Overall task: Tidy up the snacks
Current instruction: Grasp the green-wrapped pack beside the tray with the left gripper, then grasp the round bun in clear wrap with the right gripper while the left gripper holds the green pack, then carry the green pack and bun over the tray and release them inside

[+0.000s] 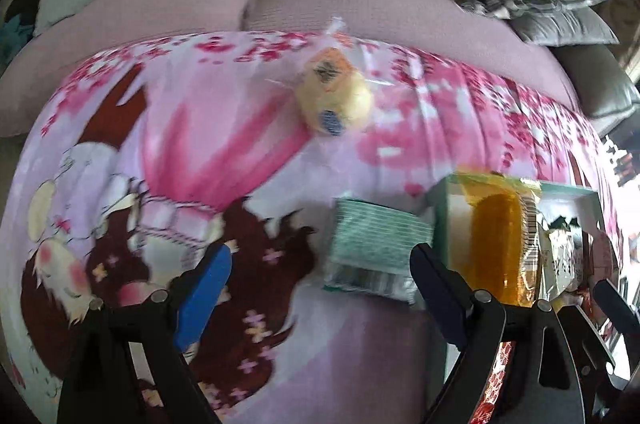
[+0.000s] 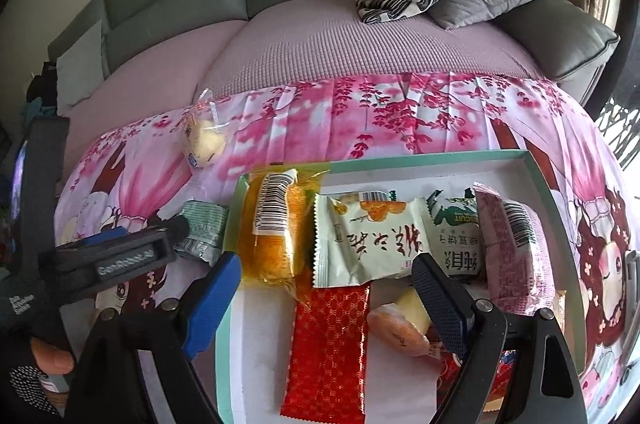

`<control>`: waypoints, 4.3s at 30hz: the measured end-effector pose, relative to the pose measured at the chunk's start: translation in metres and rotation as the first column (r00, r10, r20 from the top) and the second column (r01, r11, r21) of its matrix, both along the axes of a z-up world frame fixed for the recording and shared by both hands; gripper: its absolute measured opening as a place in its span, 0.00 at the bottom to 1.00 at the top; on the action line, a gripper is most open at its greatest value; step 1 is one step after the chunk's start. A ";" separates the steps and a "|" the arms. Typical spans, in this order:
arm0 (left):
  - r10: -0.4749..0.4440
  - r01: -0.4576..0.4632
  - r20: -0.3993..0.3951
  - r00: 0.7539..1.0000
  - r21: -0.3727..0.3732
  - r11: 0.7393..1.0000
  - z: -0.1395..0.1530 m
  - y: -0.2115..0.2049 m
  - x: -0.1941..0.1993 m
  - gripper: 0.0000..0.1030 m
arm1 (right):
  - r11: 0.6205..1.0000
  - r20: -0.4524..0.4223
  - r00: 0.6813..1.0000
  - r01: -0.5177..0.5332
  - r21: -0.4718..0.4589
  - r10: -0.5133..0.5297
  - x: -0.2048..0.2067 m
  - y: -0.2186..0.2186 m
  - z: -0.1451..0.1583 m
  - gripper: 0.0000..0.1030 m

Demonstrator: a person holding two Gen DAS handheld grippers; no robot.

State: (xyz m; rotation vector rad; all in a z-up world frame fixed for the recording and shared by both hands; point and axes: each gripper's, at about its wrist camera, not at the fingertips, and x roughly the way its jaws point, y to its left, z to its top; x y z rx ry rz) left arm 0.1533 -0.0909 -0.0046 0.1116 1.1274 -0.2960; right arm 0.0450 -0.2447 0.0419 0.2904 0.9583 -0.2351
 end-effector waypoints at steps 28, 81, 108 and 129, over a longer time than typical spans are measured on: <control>0.093 -0.092 0.017 0.996 -0.023 0.995 -0.007 0.034 0.027 0.57 | 0.999 0.023 0.999 -0.038 -0.032 0.039 0.026 0.011 0.021 0.87; 0.100 -0.084 0.158 0.982 -0.106 0.991 -0.018 0.105 0.109 0.58 | 0.703 -0.520 0.761 -0.609 -0.368 0.387 0.248 0.149 -0.076 0.82; 0.112 -0.088 0.145 0.983 -0.163 0.983 -0.014 0.116 0.107 0.57 | 0.636 -0.582 0.723 -0.655 -0.408 0.372 0.228 0.171 -0.063 0.51; 0.105 -0.081 0.139 0.985 -0.166 0.983 0.037 0.119 0.074 0.56 | 0.701 -0.527 0.770 -0.596 -0.392 0.359 0.170 0.146 0.010 0.51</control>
